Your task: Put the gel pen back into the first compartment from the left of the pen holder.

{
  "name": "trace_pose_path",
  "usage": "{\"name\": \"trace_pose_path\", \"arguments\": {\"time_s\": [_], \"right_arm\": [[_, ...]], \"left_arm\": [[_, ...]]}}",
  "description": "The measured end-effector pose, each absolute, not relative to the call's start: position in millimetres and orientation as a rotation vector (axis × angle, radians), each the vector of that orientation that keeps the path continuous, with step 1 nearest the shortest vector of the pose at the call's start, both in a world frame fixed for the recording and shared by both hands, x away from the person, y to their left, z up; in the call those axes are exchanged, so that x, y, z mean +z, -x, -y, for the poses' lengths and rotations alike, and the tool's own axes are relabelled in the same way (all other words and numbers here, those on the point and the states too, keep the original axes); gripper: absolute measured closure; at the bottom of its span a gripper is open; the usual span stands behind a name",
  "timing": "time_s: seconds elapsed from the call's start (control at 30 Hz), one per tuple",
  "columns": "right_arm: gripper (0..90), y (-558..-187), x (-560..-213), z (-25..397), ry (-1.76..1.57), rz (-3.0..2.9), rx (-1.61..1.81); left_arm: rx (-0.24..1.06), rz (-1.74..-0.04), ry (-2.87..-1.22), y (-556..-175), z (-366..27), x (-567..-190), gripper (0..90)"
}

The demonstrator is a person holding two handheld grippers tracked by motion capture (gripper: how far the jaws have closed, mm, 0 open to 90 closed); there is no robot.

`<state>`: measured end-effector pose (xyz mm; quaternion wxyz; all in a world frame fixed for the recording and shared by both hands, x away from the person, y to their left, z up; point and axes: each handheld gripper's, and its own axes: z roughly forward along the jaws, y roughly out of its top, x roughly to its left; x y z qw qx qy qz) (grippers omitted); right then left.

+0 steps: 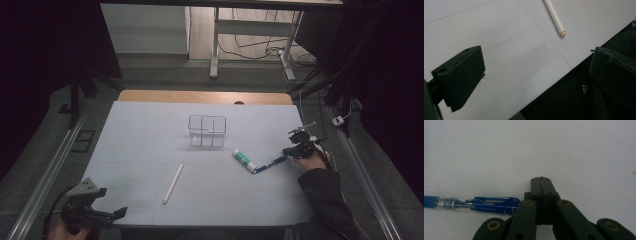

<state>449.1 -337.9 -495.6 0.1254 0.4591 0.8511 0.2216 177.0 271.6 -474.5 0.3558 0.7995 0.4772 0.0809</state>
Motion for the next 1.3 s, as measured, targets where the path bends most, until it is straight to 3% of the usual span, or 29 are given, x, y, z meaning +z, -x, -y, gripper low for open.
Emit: {"name": "trace_pose_path", "arguments": {"time_s": [0.77,1.3], "right_arm": [[89.7,-395,-493,358,-1.422,-2.562,0.654],[89.7,-340,-491,343,-1.310,-2.686,0.588]], "left_arm": [[0.207,-1.239,-2.068,-178,-271,-475,0.3],[0.200,-1.238,-2.067,-179,-271,-475,0.4]]}}
